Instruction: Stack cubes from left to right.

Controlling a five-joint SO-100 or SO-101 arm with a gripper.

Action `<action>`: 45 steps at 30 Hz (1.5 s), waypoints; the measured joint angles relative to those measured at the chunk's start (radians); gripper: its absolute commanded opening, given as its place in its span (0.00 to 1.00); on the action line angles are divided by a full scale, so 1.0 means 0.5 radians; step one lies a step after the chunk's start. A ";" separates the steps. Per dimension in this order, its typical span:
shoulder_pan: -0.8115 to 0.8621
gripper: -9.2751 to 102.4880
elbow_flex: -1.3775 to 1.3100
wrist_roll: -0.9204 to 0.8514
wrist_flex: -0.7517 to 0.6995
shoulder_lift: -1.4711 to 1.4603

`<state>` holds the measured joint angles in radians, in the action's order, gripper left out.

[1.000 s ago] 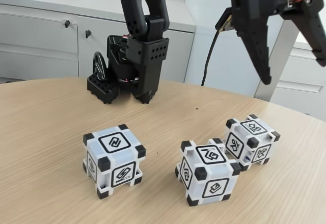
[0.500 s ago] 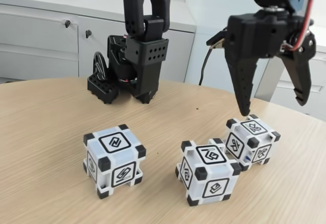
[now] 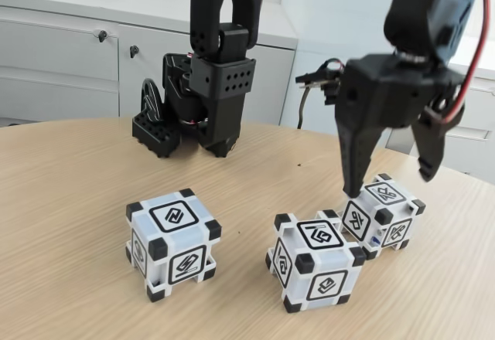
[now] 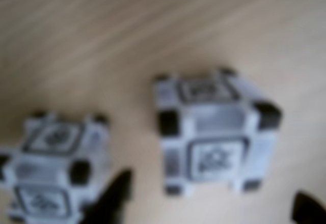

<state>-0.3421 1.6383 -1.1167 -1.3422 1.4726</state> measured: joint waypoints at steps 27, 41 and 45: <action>-0.003 0.34 -0.006 0.000 0.034 -0.270; -0.003 0.26 -0.071 0.074 0.012 -0.506; -0.003 0.26 -0.071 0.178 0.012 -0.506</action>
<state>-0.3436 1.6030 -1.0278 -1.3361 1.2195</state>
